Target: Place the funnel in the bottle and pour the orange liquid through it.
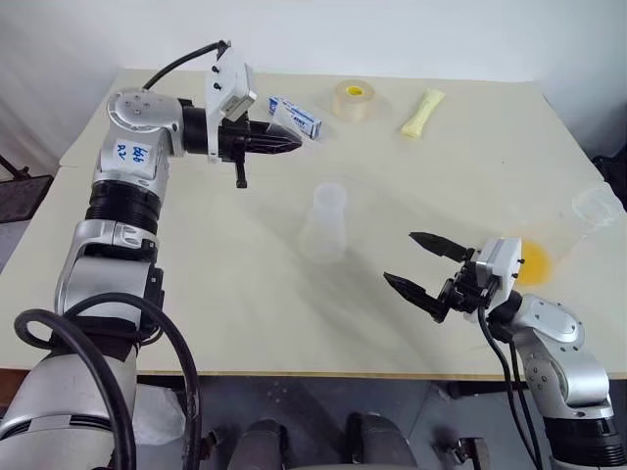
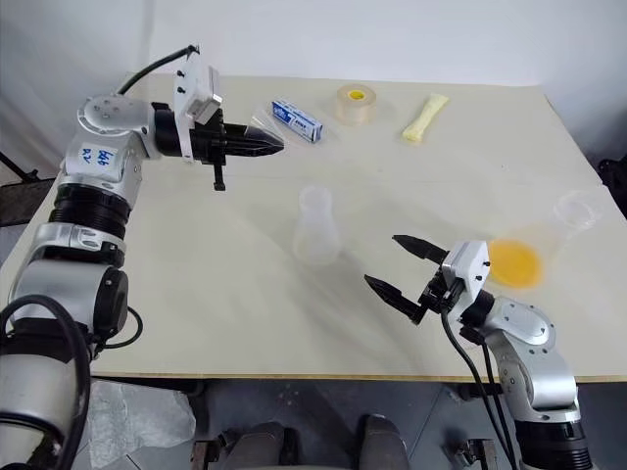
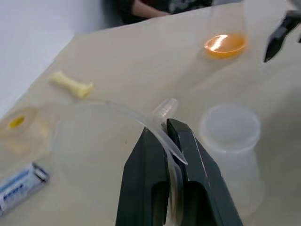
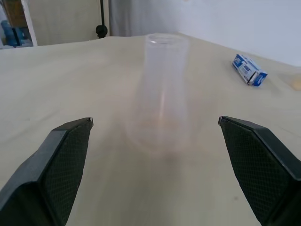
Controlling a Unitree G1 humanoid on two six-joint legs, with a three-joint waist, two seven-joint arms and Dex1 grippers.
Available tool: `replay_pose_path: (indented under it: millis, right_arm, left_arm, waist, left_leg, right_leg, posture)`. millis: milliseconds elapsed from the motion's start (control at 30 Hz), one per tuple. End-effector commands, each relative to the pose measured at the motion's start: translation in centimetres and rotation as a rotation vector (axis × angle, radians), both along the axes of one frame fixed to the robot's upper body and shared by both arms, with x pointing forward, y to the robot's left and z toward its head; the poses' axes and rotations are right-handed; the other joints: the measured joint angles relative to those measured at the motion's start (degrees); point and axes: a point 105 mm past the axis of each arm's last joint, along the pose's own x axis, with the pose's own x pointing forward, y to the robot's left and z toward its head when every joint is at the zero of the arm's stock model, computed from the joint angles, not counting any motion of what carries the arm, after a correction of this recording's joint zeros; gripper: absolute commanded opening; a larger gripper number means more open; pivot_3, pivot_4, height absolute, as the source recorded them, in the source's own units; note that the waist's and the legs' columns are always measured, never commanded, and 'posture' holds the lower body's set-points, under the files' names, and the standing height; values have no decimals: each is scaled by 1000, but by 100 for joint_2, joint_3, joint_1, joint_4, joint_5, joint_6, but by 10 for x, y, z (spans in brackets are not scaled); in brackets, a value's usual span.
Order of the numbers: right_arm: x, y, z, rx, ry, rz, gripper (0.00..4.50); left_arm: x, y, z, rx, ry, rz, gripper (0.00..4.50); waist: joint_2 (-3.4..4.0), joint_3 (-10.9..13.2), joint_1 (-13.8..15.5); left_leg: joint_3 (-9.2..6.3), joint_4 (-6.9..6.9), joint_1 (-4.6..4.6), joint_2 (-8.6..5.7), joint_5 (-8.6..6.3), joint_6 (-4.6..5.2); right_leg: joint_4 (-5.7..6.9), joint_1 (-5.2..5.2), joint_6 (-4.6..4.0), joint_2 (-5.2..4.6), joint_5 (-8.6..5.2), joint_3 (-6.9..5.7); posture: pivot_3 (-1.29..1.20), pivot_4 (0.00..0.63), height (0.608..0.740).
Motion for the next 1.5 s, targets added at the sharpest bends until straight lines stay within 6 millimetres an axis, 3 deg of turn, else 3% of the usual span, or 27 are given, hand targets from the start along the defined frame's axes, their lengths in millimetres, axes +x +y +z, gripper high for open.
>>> replay_pose_path:
  millis: [33,233,833,1100,1200,1500]
  right_arm:
    - [-5,0,13,11,-69,-11,4500]
    - [-7,-2,11,13,-73,-26,4500]
    - [-15,-3,4,19,-71,-47,4500]
    - [-17,-3,4,28,-73,-70,4500]
    - [-18,-4,3,29,-73,-77,4500]
    - [-16,-6,5,27,-78,-91,4500]
  left_arm:
    - [-5,-9,3,72,-49,-72,35]
    - [-10,-16,-10,226,-75,-148,35]
    - [-11,-38,-25,566,-148,-235,35]
    - [-13,-48,-24,615,-135,-253,35]
    - [-13,-50,-23,617,-125,-248,740]
    - [-12,-49,-17,598,-129,-232,3567]
  waist:
    - [0,0,1]
    - [-2,1,2]
    - [-6,3,16]
    - [-6,3,24]
    - [-5,3,23]
    - [-6,3,24]
  left_leg:
    - [1,0,0,0,0,0]
    - [1,3,-2,0,0,1]
    - [0,7,-3,-1,0,1]
    - [0,8,-2,0,1,2]
    - [0,9,-2,0,1,2]
    - [0,14,-1,1,1,2]
  right_leg:
    - [0,0,0,0,0,0]
    - [2,-1,0,-1,0,-1]
    - [9,-3,0,-3,0,-5]
    - [10,-2,0,-2,0,-5]
    - [11,-2,0,-2,0,-5]
    - [17,-1,0,-2,0,-5]
  posture:
    - [0,150,740]
    - [0,150,740]
    - [0,150,740]
    - [0,150,740]
    - [0,150,740]
    - [0,150,740]
